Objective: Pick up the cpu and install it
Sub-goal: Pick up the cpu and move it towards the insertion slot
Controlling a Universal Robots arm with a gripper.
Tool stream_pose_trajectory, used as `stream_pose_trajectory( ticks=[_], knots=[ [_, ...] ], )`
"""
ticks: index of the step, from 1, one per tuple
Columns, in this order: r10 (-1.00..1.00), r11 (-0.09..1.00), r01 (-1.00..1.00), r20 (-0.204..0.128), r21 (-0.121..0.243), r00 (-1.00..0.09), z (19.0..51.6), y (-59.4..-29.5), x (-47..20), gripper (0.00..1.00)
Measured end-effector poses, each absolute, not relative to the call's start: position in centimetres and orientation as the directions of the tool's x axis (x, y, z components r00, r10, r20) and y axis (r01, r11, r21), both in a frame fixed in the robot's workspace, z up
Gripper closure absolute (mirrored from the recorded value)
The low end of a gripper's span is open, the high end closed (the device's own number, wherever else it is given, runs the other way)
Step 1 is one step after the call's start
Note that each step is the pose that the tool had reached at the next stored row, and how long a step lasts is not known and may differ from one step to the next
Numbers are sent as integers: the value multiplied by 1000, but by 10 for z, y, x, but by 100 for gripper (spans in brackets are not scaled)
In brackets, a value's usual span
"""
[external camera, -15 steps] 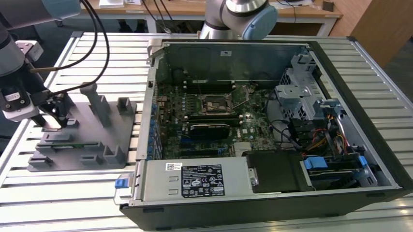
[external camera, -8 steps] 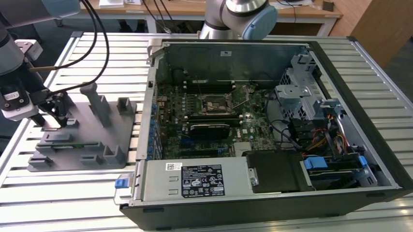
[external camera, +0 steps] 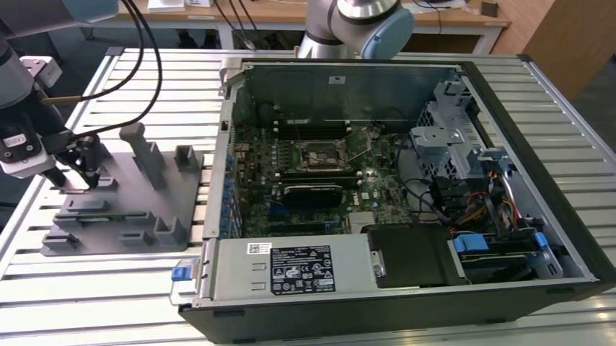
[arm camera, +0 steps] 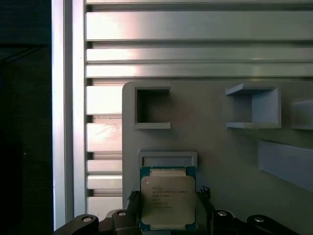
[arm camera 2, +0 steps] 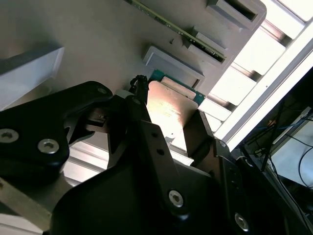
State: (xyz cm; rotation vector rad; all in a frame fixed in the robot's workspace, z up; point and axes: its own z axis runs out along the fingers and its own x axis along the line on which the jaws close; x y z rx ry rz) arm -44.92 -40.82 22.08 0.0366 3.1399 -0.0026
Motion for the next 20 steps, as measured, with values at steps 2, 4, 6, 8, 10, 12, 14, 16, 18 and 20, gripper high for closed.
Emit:
stream_pose_trajectory(
  ticks=[2, 4, 6, 8, 10, 12, 14, 16, 18, 20],
  knots=[
    [23, 1000, 23, -2, -2, -1000, 222, -408, -449, 47],
    [23, 1000, 23, -2, -2, -1000, 224, -408, -449, 47],
    [23, 1000, 23, -2, -2, -1000, 225, -408, -449, 47],
    [23, 1000, 23, -2, -2, -1000, 226, -408, -449, 47],
    [23, 1000, 23, -2, -2, -1000, 228, -408, -449, 47],
    [23, 1000, 23, -2, -2, -1000, 229, -408, -449, 47],
    [23, 1000, 23, -2, -2, -1000, 230, -408, -449, 47],
    [23, 1000, 23, -2, -2, -1000, 231, -408, -449, 47],
    [23, 1000, 23, -2, -2, -1000, 232, -408, -449, 47],
    [23, 1000, 23, -2, -2, -1000, 233, -408, -449, 47]
  ],
)
